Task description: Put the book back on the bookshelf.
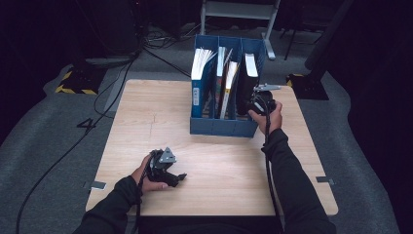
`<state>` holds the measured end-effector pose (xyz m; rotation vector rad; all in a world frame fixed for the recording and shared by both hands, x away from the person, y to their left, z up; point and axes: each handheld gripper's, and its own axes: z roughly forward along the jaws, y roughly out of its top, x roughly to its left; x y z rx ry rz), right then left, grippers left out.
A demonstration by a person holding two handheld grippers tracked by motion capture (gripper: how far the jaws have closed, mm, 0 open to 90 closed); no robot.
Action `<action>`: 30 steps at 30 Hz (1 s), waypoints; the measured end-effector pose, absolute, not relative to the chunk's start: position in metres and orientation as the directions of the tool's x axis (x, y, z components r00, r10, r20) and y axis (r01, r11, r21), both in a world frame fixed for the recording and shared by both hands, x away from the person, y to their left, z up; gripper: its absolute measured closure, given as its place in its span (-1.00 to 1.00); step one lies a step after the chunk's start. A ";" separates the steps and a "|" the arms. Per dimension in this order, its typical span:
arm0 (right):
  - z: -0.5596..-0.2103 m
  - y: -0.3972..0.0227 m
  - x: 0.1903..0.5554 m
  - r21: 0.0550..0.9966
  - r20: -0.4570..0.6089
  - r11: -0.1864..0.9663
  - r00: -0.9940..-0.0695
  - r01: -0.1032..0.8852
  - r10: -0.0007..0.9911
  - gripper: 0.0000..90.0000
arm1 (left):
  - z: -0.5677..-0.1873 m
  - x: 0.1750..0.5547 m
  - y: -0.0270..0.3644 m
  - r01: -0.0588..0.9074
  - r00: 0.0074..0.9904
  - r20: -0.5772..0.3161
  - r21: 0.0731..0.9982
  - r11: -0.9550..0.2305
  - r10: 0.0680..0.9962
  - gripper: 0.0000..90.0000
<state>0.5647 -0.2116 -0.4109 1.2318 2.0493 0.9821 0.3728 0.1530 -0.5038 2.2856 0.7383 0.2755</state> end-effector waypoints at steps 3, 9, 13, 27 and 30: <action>-0.406 -0.211 0.560 0.799 -0.098 0.346 -0.460 0.492 0.883 0.17 | -0.504 0.373 0.153 0.429 0.814 -0.013 0.687 -0.586 0.581 -0.67; -0.399 -0.213 0.549 0.787 -0.133 0.402 -0.508 0.469 0.851 0.08 | -0.504 0.373 0.153 0.430 0.814 -0.014 0.687 -0.586 0.581 -0.67; -0.395 -0.217 0.540 0.779 -0.141 0.434 -0.546 0.453 0.825 0.01 | -0.504 0.373 0.153 0.430 0.813 -0.014 0.687 -0.585 0.582 -0.67; -0.385 -0.236 0.511 0.754 -0.191 0.515 -0.615 0.406 0.765 -0.16 | -0.504 0.373 0.153 0.432 0.812 -0.015 0.688 -0.583 0.583 -0.67; -0.384 -0.241 0.506 0.754 -0.196 0.520 -0.618 0.402 0.761 -0.16 | -0.504 0.373 0.153 0.432 0.812 -0.015 0.688 -0.583 0.583 -0.67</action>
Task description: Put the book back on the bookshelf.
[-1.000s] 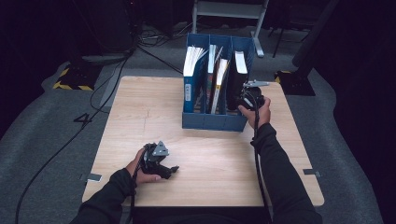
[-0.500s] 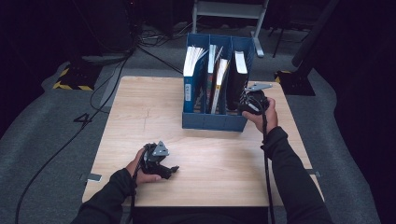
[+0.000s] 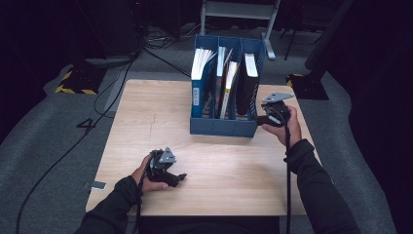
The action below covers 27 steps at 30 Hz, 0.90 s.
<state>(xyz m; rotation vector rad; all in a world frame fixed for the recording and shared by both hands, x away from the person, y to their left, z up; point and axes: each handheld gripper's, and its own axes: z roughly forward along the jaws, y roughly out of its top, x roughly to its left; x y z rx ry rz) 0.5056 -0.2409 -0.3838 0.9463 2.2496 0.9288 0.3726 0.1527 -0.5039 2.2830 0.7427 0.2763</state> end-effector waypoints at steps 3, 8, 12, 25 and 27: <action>-0.384 -0.245 0.500 0.748 -0.205 0.533 -0.625 0.397 0.753 -0.18 | -0.504 0.373 0.153 0.432 0.812 -0.015 0.688 -0.583 0.583 -0.67; -0.385 -0.252 0.490 0.742 -0.213 0.547 -0.637 0.388 0.741 -0.21 | -0.504 0.373 0.153 0.432 0.812 -0.015 0.688 -0.583 0.583 -0.67; -0.387 -0.258 0.481 0.739 -0.216 0.554 -0.644 0.383 0.734 -0.24 | -0.504 0.373 0.153 0.432 0.812 -0.015 0.688 -0.583 0.584 -0.67; -0.398 -0.277 0.450 0.728 -0.242 0.584 -0.663 0.358 0.709 -0.28 | -0.504 0.373 0.153 0.432 0.811 -0.015 0.688 -0.583 0.584 -0.67; -0.402 -0.280 0.445 0.723 -0.248 0.592 -0.665 0.357 0.704 -0.28 | -0.504 0.373 0.153 0.432 0.811 -0.015 0.688 -0.583 0.584 -0.67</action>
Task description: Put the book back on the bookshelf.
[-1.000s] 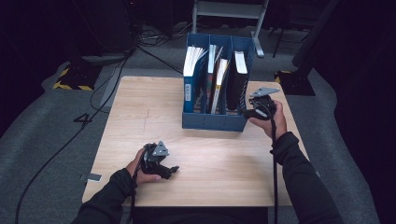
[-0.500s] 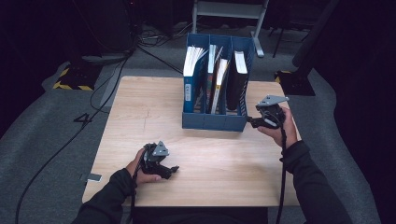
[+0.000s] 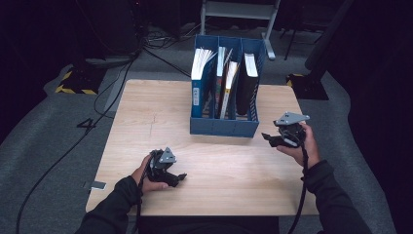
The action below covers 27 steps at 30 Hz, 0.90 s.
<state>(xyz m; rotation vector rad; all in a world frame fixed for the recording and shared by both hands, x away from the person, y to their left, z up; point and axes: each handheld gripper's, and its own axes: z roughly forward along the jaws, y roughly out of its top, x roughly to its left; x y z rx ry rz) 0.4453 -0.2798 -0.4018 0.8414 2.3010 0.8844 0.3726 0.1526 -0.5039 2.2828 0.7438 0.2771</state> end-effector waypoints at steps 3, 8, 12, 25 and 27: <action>-0.407 -0.285 0.438 0.720 -0.243 0.592 -0.667 0.363 0.704 -0.29 | -0.504 0.372 0.153 0.433 0.811 -0.015 0.688 -0.583 0.585 -0.67; -0.413 -0.292 0.430 0.709 -0.246 0.600 -0.668 0.370 0.702 -0.31 | -0.504 0.372 0.153 0.434 0.810 -0.016 0.688 -0.582 0.586 -0.67; -0.418 -0.299 0.420 0.710 -0.252 0.603 -0.668 0.364 0.700 -0.32 | -0.504 0.372 0.152 0.434 0.810 -0.015 0.688 -0.582 0.586 -0.67; -0.443 -0.323 0.396 0.688 -0.245 0.614 -0.673 0.387 0.698 -0.33 | -0.504 0.372 0.152 0.434 0.810 -0.016 0.689 -0.581 0.587 -0.67; -0.448 -0.327 0.393 0.689 -0.242 0.615 -0.678 0.384 0.694 -0.33 | -0.504 0.372 0.152 0.434 0.810 -0.016 0.688 -0.581 0.586 -0.67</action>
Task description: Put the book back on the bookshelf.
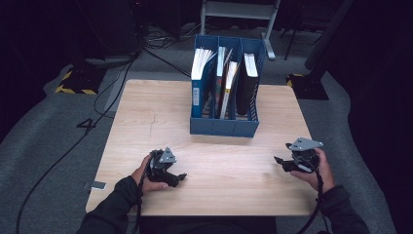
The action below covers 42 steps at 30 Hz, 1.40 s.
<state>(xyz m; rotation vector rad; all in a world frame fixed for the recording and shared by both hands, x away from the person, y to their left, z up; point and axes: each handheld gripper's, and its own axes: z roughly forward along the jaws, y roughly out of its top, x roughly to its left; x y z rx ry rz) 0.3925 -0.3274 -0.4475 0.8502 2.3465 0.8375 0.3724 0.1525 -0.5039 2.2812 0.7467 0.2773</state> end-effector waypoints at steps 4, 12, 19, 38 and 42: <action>-0.457 -0.336 0.386 0.684 -0.225 0.612 -0.682 0.398 0.696 -0.33 | -0.504 0.372 0.152 0.434 0.810 -0.016 0.688 -0.581 0.587 -0.67; -0.473 -0.354 0.378 0.687 -0.179 0.583 -0.676 0.434 0.715 -0.33 | -0.504 0.372 0.152 0.434 0.809 -0.016 0.689 -0.581 0.587 -0.67; -0.490 -0.376 0.372 0.698 -0.093 0.519 -0.656 0.493 0.749 -0.34 | -0.504 0.372 0.153 0.438 0.806 -0.016 0.689 -0.578 0.592 -0.67; -0.504 -0.395 0.367 0.745 -0.004 0.406 -0.604 0.530 0.797 -0.50 | -0.504 0.371 0.154 0.443 0.800 -0.013 0.687 -0.576 0.599 -0.67; -0.504 -0.395 0.367 0.745 -0.004 0.405 -0.604 0.530 0.797 -0.50 | -0.504 0.371 0.154 0.442 0.801 -0.013 0.687 -0.576 0.599 -0.67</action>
